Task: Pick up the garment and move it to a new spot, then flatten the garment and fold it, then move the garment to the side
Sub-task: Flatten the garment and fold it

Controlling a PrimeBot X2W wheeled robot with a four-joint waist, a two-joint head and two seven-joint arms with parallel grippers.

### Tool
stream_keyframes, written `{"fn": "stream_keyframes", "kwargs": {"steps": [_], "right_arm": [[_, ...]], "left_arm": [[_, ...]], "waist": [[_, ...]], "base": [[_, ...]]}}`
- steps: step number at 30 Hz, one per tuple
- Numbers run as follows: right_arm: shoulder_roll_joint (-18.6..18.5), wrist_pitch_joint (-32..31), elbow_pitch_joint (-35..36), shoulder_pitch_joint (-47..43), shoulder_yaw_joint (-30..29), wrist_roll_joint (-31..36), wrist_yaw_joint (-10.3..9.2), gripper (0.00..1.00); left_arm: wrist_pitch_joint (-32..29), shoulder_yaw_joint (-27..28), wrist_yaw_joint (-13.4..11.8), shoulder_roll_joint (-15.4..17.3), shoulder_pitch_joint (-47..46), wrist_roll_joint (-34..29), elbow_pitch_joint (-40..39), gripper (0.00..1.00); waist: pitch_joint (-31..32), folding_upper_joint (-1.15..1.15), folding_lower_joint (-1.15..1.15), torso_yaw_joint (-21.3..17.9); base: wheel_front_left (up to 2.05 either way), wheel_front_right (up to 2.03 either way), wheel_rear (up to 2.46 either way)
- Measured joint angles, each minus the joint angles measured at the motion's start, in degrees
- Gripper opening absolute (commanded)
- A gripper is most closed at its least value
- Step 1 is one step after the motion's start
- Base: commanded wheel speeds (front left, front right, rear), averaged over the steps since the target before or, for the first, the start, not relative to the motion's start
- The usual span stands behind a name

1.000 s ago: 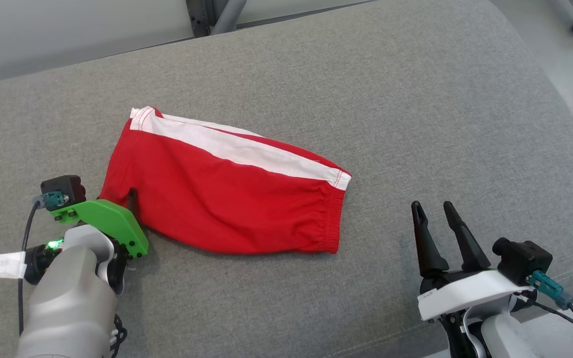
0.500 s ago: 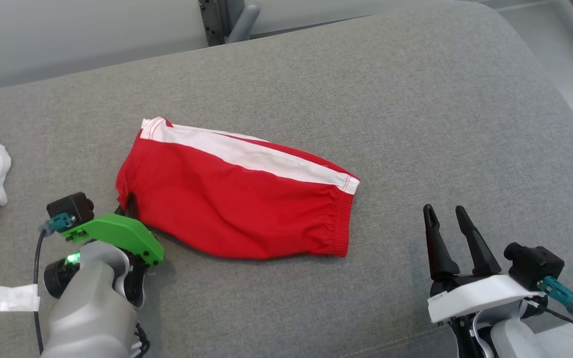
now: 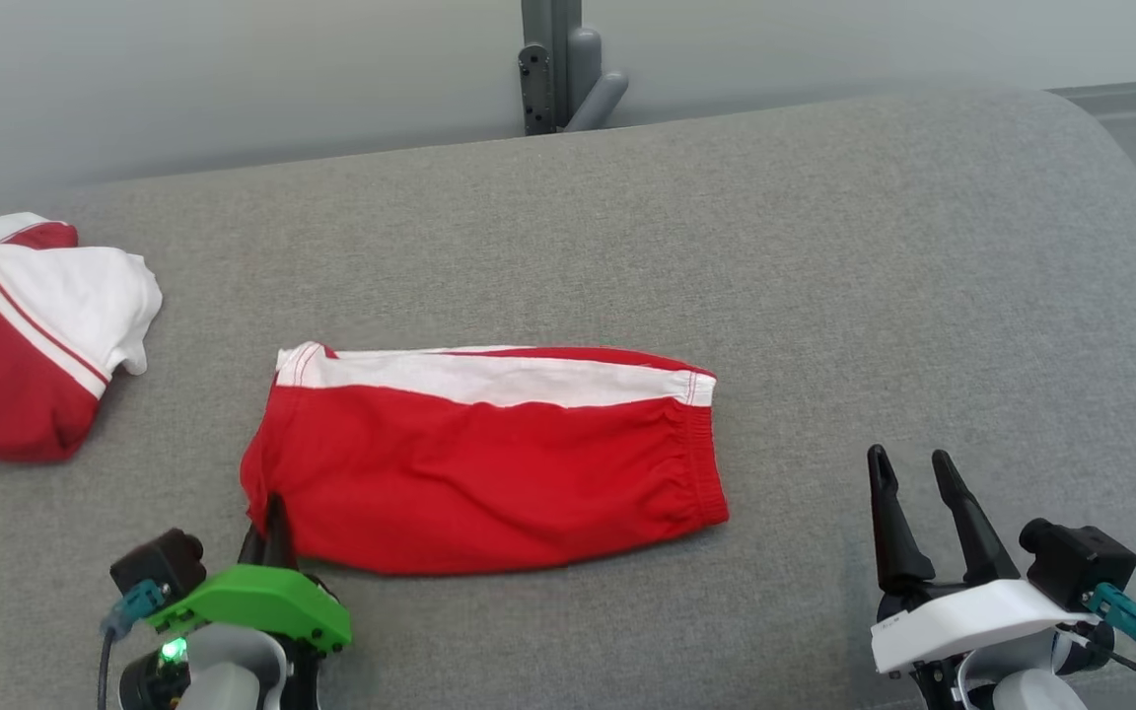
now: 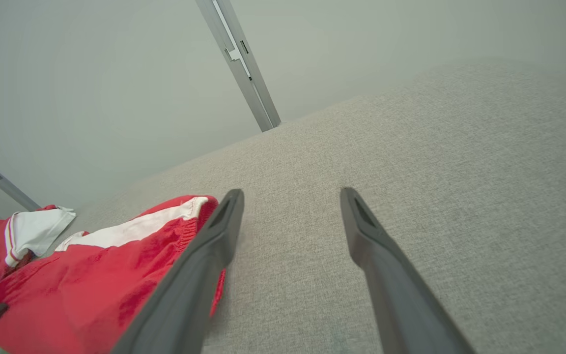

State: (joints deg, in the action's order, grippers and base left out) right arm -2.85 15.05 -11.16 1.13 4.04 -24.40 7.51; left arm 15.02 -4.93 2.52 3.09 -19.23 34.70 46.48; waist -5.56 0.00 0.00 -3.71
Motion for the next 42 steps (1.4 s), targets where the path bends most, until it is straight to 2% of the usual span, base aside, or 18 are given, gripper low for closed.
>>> {"fn": "stream_keyframes", "kwargs": {"steps": [3,6,12,13,14,15,25,31,38,42], "right_arm": [[0.0,0.0,-0.3,-0.1,-0.1,0.2,0.0,1.0],[0.0,0.0,-0.5,-0.1,-0.2,0.4,0.0,1.0],[0.0,0.0,-1.1,0.1,-0.1,0.6,0.0,1.0],[0.0,0.0,-1.2,0.1,0.0,0.7,0.0,1.0],[0.0,0.0,-1.4,0.2,0.1,0.8,0.0,1.0],[0.0,0.0,-1.5,0.3,0.2,0.8,0.0,1.0],[0.0,0.0,-2.9,0.3,-0.3,1.2,0.0,1.0],[0.0,0.0,-5.7,0.3,1.1,1.5,0.0,1.0],[0.0,-0.2,-11.3,2.6,5.9,-0.9,0.0,1.0],[0.1,-0.4,-17.5,5.0,6.3,-4.6,0.0,1.0]], "left_arm": [[0.0,-0.4,-1.4,-0.2,4.7,0.6,-4.6,0.0],[0.0,-3.2,-3.0,-0.2,7.8,3.7,-8.0,0.0],[0.0,-7.5,-6.8,-0.3,9.9,5.7,-12.5,0.0],[0.0,-7.8,-7.4,-0.3,10.0,5.3,-13.1,0.13],[0.0,-8.2,-7.8,-0.3,10.1,4.6,-13.8,0.5],[0.0,-8.3,-7.9,-0.3,10.2,3.8,-14.5,1.0],[0.0,-6.5,-8.3,0.7,11.9,-7.2,-23.8,1.0],[0.0,-7.3,-8.6,1.6,13.6,-13.2,-27.9,1.0],[0.0,-7.1,-8.6,1.5,16.3,-14.7,-30.2,1.0],[0.0,-7.3,-8.4,1.1,16.9,-15.2,-30.7,1.0]], "waist": [[0.8,0.0,0.0,1.1],[1.3,0.0,0.0,1.9],[1.5,0.0,0.0,2.9],[1.5,0.0,0.0,3.0],[1.6,0.0,0.0,3.1],[1.6,0.0,0.0,3.3],[2.7,0.0,0.0,5.4],[3.5,0.0,0.0,6.9],[3.9,0.0,0.0,9.5],[4.0,0.0,0.0,11.4]], "base": [[0.0,0.0,0.0],[0.0,0.0,0.0],[0.0,0.0,0.0],[0.0,0.0,0.0],[0.0,0.0,0.0],[0.0,0.0,0.0],[0.0,0.0,0.0],[0.0,0.0,0.0],[0.0,0.0,0.0],[0.0,0.0,0.0]]}}
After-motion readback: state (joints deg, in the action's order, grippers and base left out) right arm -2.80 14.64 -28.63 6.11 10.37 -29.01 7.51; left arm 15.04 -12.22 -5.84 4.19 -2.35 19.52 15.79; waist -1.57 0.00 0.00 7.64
